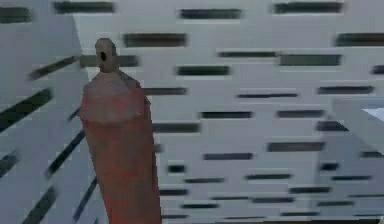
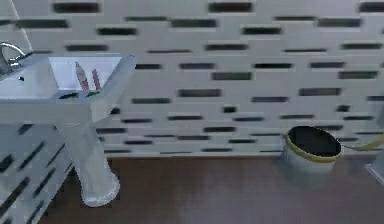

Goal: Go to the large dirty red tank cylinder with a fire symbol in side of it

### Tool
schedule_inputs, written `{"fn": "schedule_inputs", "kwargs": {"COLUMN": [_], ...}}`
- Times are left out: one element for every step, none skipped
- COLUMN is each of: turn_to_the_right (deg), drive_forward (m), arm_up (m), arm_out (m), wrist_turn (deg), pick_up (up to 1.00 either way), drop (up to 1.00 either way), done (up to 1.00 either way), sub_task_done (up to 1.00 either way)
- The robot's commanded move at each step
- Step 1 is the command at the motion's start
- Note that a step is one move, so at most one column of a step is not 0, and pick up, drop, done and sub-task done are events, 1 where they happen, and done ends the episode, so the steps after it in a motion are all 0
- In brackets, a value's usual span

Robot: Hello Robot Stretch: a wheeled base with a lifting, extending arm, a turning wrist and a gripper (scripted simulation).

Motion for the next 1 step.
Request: {"fn": "schedule_inputs", "kwargs": {"turn_to_the_right": [-21.0], "drive_forward": [0.00], "arm_up": [0.00], "arm_out": [0.00], "wrist_turn": [0.0], "pick_up": [0.00], "drop": [0.00], "done": [0.00], "sub_task_done": [0.00]}}
